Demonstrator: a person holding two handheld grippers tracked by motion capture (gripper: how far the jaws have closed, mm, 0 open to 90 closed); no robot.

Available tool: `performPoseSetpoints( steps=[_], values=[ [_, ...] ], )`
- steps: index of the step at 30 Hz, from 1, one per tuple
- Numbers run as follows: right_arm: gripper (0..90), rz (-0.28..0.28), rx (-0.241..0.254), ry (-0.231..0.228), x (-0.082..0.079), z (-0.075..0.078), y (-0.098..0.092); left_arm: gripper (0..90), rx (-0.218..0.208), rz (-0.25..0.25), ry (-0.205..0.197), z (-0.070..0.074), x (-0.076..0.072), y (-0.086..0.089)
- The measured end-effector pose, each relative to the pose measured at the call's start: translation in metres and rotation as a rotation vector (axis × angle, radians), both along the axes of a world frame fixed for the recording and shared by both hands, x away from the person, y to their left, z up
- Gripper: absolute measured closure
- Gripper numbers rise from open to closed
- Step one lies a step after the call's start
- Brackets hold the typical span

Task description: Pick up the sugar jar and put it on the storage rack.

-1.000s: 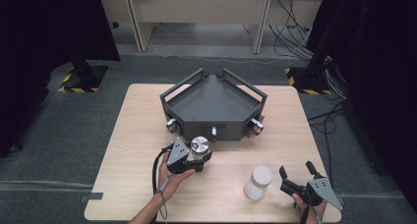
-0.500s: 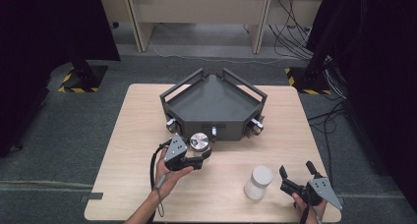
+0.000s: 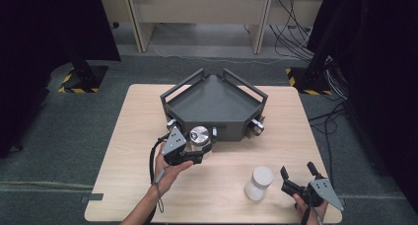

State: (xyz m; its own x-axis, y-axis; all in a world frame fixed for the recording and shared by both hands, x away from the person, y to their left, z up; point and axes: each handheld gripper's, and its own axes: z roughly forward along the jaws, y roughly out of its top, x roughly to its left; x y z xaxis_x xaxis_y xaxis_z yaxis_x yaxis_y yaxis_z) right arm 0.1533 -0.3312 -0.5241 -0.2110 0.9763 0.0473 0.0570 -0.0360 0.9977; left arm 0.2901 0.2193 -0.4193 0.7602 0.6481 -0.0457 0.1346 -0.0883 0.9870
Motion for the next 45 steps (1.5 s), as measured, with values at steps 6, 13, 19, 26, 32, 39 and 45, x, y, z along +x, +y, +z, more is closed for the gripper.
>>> performPoseSetpoints(
  steps=[6, 13, 19, 26, 32, 39, 45],
  values=[
    [1.5, 0.002, -0.002, -0.001, 0.0, 0.0, 0.0, 31.0, 0.001, 0.01, -0.007, 0.01, 0.007, -0.001],
    [1.5, 0.001, -0.001, -0.001, 0.0, 0.0, -0.001, 31.1, -0.002, 0.026, -0.029, 0.029, 0.016, -0.004],
    [1.5, 0.002, -0.001, -0.001, 0.0, 0.0, 0.0, 31.0, -0.003, 0.044, -0.047, 0.04, 0.023, -0.007],
    [1.5, 0.005, 0.0, 0.0, 0.0, 0.0, -0.001, 31.1, 0.001, 0.085, -0.042, 0.051, 0.038, -0.013],
    [1.5, 0.004, 0.0, 0.002, 0.001, 0.0, -0.001, 31.1, 0.01, 0.134, -0.041, 0.063, 0.051, -0.018],
    [1.5, 0.007, 0.001, 0.004, 0.001, 0.0, -0.001, 31.0, 0.002, 0.186, -0.023, 0.062, 0.067, -0.021],
    [1.5, 0.009, 0.002, 0.005, 0.001, 0.0, -0.001, 31.0, 0.005, 0.234, -0.027, 0.057, 0.078, -0.025]
  ],
)
